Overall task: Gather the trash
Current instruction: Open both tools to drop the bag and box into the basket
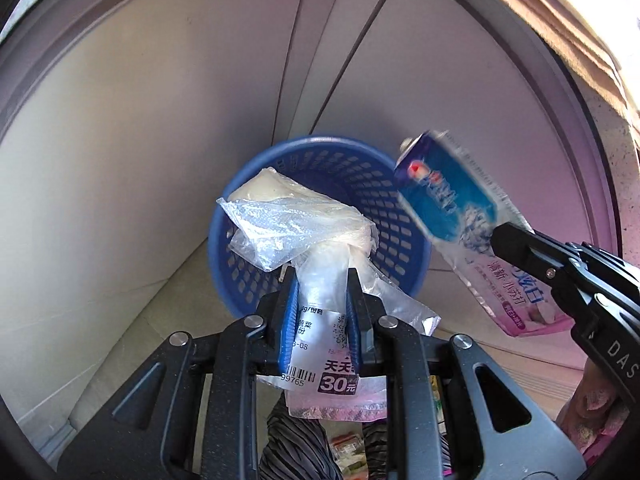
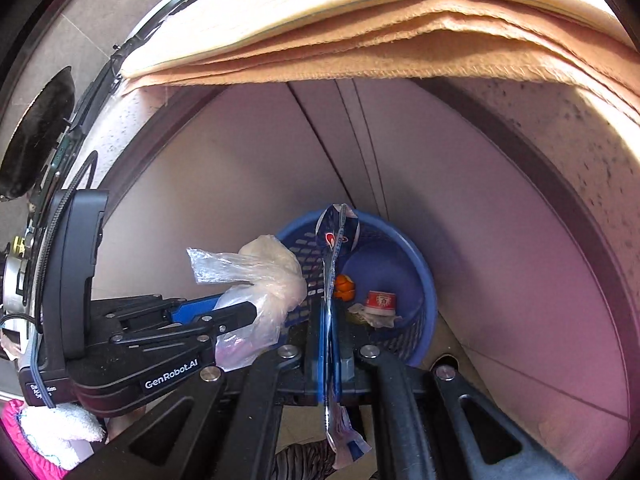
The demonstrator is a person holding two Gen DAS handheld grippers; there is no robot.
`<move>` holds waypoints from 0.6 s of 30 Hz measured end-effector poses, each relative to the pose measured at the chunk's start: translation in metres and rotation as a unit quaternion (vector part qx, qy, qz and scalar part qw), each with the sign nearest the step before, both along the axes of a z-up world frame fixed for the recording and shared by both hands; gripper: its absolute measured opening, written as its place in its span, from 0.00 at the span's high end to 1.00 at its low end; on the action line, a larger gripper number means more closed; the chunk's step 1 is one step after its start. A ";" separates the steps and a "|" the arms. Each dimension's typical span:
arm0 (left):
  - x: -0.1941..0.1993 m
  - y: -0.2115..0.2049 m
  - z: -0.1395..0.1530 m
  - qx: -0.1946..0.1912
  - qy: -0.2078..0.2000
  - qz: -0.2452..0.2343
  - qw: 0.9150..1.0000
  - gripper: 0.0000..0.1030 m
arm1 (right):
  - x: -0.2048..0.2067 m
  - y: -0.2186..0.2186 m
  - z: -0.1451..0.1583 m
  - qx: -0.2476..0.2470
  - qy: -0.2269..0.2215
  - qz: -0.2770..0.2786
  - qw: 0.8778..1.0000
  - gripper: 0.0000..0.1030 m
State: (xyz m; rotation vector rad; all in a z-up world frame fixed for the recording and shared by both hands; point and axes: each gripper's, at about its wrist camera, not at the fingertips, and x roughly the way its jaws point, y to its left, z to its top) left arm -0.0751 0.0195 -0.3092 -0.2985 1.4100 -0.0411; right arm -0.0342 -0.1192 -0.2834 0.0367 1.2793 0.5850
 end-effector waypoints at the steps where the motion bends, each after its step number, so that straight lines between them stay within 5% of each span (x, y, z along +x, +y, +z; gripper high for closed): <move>1: 0.001 0.000 0.001 0.001 -0.001 -0.002 1.000 0.75 | 0.001 0.000 0.000 0.001 0.000 0.000 1.000 0.97; 3: 0.002 0.001 0.005 0.004 -0.006 -0.005 1.000 0.60 | 0.004 0.000 0.002 -0.002 -0.005 -0.005 1.000 0.93; 6: 0.004 0.004 0.009 0.010 -0.008 -0.005 1.000 0.59 | 0.006 -0.001 0.007 -0.002 -0.015 -0.010 1.000 0.71; 18: 0.010 0.021 0.019 0.015 -0.010 0.012 1.000 0.59 | 0.012 -0.012 0.021 -0.003 -0.026 -0.001 1.000 0.71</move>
